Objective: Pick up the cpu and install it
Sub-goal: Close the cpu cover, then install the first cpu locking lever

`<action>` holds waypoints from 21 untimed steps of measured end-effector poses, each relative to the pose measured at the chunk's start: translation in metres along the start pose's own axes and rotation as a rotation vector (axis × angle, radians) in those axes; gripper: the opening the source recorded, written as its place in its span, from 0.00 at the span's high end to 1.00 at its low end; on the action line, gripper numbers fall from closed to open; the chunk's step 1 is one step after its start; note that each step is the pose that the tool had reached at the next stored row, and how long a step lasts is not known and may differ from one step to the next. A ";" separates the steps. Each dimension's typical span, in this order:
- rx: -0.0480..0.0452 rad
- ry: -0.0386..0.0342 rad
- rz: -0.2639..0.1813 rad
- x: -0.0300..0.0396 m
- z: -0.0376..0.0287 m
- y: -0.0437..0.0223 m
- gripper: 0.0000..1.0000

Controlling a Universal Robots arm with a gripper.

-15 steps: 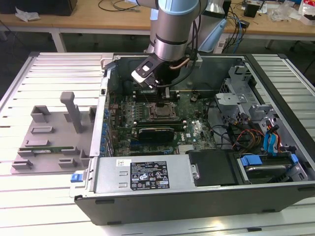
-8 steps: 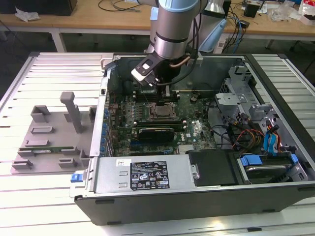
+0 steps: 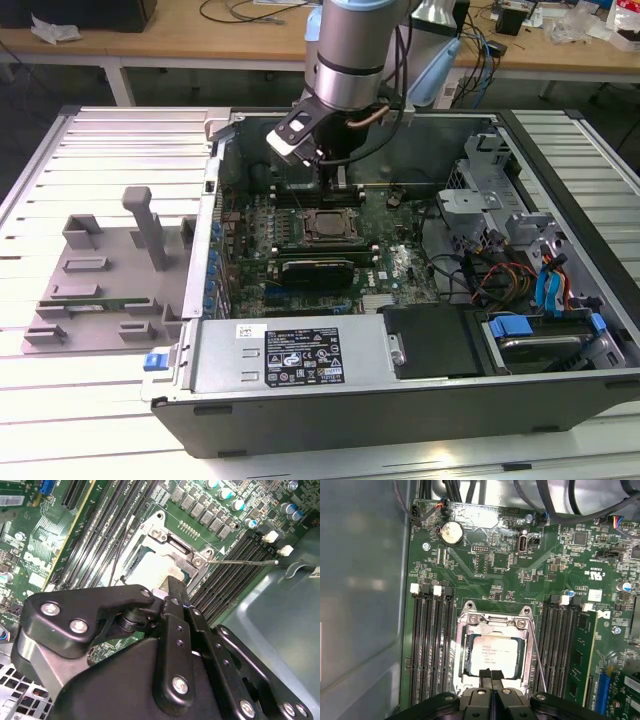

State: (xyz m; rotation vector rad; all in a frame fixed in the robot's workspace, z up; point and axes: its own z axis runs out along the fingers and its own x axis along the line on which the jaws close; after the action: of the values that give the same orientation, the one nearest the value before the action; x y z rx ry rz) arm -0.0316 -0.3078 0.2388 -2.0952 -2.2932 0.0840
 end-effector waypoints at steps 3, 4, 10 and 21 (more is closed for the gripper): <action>0.0000 -0.0001 0.000 -0.0095 -0.0020 -0.0010 0.89; 0.0000 0.0000 0.000 -0.0108 -0.0039 -0.0013 0.89; 0.0000 0.0000 0.000 -0.0123 -0.0207 -0.0025 0.89; -0.0010 -0.0056 -0.089 -0.0123 -0.0229 -0.0026 0.89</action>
State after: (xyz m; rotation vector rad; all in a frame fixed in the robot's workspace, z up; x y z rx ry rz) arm -0.0317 -0.3199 0.2619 -1.9926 -2.3860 0.0864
